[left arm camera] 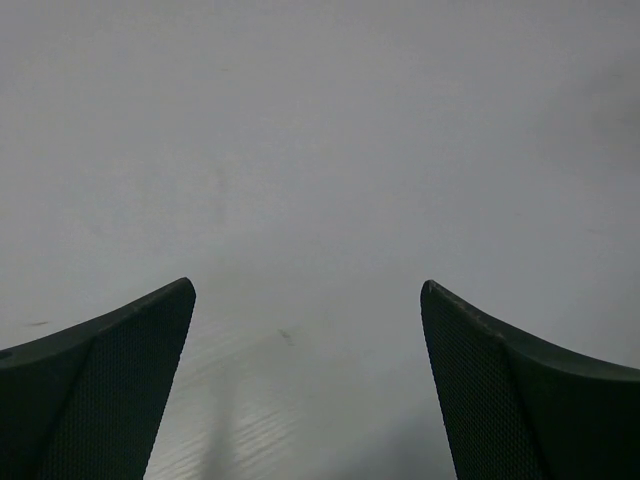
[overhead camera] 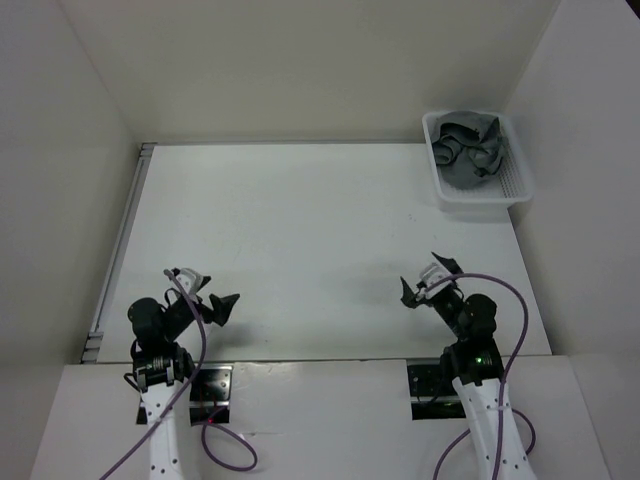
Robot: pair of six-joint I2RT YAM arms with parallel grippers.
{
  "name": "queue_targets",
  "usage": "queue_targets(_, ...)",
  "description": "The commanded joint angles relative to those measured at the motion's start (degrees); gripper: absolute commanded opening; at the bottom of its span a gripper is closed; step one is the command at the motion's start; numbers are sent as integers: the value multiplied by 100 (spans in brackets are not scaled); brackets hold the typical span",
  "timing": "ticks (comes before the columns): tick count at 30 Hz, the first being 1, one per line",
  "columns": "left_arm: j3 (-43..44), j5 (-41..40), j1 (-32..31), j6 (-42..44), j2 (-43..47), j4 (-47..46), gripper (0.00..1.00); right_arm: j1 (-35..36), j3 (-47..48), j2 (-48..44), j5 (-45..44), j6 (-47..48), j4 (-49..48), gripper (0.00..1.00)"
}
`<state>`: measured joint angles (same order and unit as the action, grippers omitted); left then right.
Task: Fold and stack the shorts
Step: Grab the shorts from the pile
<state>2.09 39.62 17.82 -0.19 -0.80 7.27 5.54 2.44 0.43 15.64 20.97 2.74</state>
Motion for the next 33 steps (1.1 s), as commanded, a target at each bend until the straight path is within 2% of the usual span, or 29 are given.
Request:
queue_targets(1, 222, 2436, -59, 19, 195, 1001, 100, 139, -183, -43, 2598, 3857, 715, 100)
queue_targets(3, 55, 2106, -173, 19, 194, 558, 100, 428, -261, -95, 2446, 4797, 700, 100)
queue_targets(4, 55, 1877, -174, 19, 194, 556, 100, 500, -157, -95, 1800, 6316, 919, 100)
queue_targets(6, 55, 1229, -174, 19, 194, 626, 100, 501, -156, -95, 1330, 7163, 1114, 98)
queue_targets(7, 55, 998, -174, 19, 194, 627, 100, 501, -156, -95, 1067, 7880, 1114, 98)
queue_targets(9, 55, 742, -174, 19, 194, -3, 100, 501, -243, -95, 985, 8622, 784, 98)
queue_targets(10, -15, 741, -174, 19, 194, -389, 100, 501, -244, -95, 1255, 8608, 415, 98)
queue_targets(11, -15, 793, -174, 19, 194, -1011, 100, 501, -244, -95, 1527, 8469, -528, 98)
queue_targets(13, 116, 978, -226, 19, 124, -1384, 100, 501, -148, 53, 1915, 8467, -1116, 98)
queue_targets(15, 265, 1066, -227, 19, -191, -1719, 100, 501, 141, 737, 1944, 8546, -1461, 98)
queue_targets(16, 440, 1066, -227, 19, -567, -1903, 100, 501, 665, 1575, 1699, 8546, -1461, 98)
queue_targets(18, 704, 935, -288, 19, -1174, -1904, 100, 501, 1361, 2650, 1321, 8546, -1565, 98)
queue_targets(19, 897, 743, -401, 19, -2038, -1852, 100, 501, 2156, 3212, 1136, 8372, -1653, 98)
queue_targets(20, 1499, 645, -463, 19, -2534, -1730, 100, 501, 2599, 4341, 691, 7849, -1732, 98)
queue_targets(21, 1897, 496, -551, 19, -3070, -1616, 100, 570, 3596, 4891, 399, 7487, -1733, 98)
queue_targets(22, 2370, 42, -804, 19, -4233, -1484, 100, 571, 4128, 5445, 39, 7083, -1733, 98)
queue_targets(23, 2906, -319, -990, 19, -4810, -1074, 100, 736, 4655, 6512, -773, 6174, -1611, 98)
queue_targets(24, 4103, -723, -1209, 19, -5956, -904, 100, 738, 5652, 6984, -1103, 5695, -1471, 98)
queue_targets(25, 4733, -1206, -1429, 19, -6524, -798, 100, 738, 6098, 7380, -1359, 5281, -1365, 98)
queue_targets(26, 5349, -2185, -1761, 19, -7052, -675, 100, 668, 6511, 7776, -1553, 4894, -1225, 98)
queue_targets(27, 5955, -2569, -1843, 19, -7570, -570, 100, 589, 7350, 8458, -1755, 4055, -1050, 98)
queue_targets(28, 6518, -2808, -1844, 19, -8428, -142, 100, 502, 7785, 8796, -1757, 3568, -648, 98)
queue_targets(29, 7446, -2915, -1905, 19, -8776, 62, 100, 309, 8207, 9130, -1809, 3067, -443, 98)
queue_targets(30, 7768, -2916, -1905, 19, -9302, 186, 100, 203, 9099, 9821, -1810, 2027, -241, 98)
queue_targets(31, 8033, -2968, -1958, 19, -9524, 387, 100, 80, 9543, 10158, -1810, 1572, 274, 98)
queue_targets(32, 8592, -2968, -2037, 19, -9753, 555, 100, -147, 10461, 10509, -1740, 1133, 506, 98)
queue_targets(33, 8885, -2968, -2090, 19, -10234, 739, 100, -263, 10905, 11227, -1801, 302, 717, 98)
